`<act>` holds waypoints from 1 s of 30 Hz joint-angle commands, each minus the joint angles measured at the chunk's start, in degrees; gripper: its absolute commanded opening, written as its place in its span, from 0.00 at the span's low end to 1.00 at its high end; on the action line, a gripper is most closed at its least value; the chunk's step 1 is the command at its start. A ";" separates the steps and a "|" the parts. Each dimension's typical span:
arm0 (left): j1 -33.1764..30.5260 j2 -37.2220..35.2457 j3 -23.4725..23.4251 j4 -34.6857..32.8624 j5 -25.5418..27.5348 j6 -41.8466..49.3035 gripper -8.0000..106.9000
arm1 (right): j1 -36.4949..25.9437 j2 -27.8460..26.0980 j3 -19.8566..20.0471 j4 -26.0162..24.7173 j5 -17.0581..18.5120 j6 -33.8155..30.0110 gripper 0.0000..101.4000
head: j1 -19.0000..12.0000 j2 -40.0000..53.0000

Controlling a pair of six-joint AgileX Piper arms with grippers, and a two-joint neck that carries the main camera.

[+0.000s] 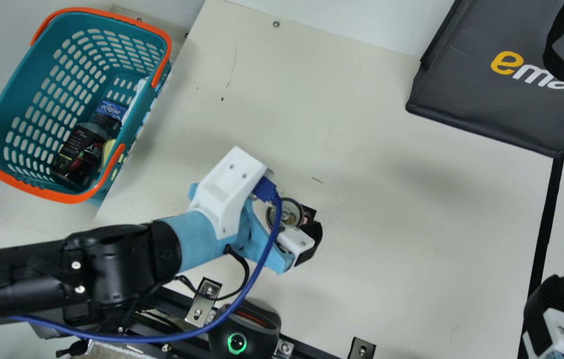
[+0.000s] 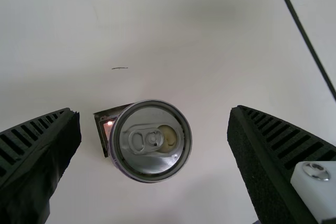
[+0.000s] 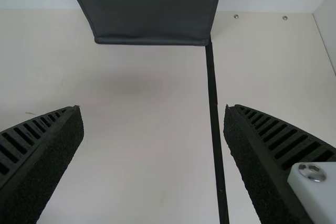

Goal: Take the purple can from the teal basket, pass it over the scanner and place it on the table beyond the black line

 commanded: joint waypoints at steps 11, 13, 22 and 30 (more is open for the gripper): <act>8.34 -5.84 -0.80 -14.69 2.62 18.36 0.85 | 0.00 0.00 0.00 0.00 0.00 0.00 0.94 | -1.66 0.14; 9.46 -6.27 -0.83 -16.43 3.05 20.67 0.85 | 0.00 0.00 0.00 0.00 0.00 0.00 0.94 | -1.66 0.14; 12.72 -7.83 -0.49 -22.99 4.48 30.50 0.85 | 0.00 0.00 0.00 0.00 0.00 0.00 0.94 | -1.66 0.14; 11.41 -9.80 1.99 -24.93 4.28 39.01 0.85 | 0.00 0.00 0.00 0.00 0.00 0.00 0.94 | -1.66 0.14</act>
